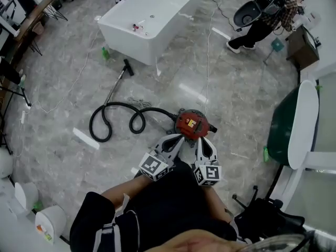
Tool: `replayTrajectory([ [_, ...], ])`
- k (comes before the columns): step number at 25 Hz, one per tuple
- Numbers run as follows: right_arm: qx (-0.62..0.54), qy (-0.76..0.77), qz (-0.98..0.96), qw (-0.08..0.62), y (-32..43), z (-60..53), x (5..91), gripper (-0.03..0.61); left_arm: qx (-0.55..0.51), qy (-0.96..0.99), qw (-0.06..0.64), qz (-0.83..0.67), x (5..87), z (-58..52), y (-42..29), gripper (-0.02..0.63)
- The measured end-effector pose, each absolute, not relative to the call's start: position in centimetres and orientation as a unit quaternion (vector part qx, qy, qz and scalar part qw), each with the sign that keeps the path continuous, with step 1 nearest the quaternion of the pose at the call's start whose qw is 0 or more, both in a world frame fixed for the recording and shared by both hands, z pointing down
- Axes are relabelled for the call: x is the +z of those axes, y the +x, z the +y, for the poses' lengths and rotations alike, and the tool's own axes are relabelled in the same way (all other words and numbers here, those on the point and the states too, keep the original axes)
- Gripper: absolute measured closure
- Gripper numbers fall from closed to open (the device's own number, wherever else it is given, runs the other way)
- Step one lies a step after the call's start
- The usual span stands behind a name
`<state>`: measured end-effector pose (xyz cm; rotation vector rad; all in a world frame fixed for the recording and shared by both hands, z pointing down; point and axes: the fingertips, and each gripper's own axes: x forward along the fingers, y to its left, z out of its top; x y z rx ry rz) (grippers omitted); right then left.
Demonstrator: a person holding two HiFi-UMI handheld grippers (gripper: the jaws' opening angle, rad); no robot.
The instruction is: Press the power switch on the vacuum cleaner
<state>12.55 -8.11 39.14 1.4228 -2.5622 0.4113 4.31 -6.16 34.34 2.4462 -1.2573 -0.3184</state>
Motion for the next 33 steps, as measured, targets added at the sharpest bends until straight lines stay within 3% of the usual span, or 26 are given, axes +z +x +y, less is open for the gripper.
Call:
replayTrajectory([
  [4,0.09,0.502,-0.859,0.051,11.7,-5.4,33.9,0.561,-0.12,0.881,0.176,-0.423,33.0,-4.6,4.1,0.595],
  [8,0.053,0.534,-0.843,0.029,11.6,-4.7,30.8,0.563,-0.112,0.909,0.118,-0.383,31.5,-3.2,5.1,0.595],
  [15,0.035,0.567,-0.823,0.005,11.1,-2.2,28.8,0.563,-0.127,0.907,0.135,-0.379,30.6,-2.3,3.4,0.595],
  [29,0.003,0.562,-0.827,-0.021,7.2,-0.6,27.2,0.563,-0.144,0.906,0.085,-0.389,29.3,-0.5,-0.4,0.595],
  [33,0.002,0.556,-0.831,-0.023,6.2,-0.4,26.7,0.563,-0.146,0.897,0.102,-0.405,29.1,-0.2,-1.6,0.595],
])
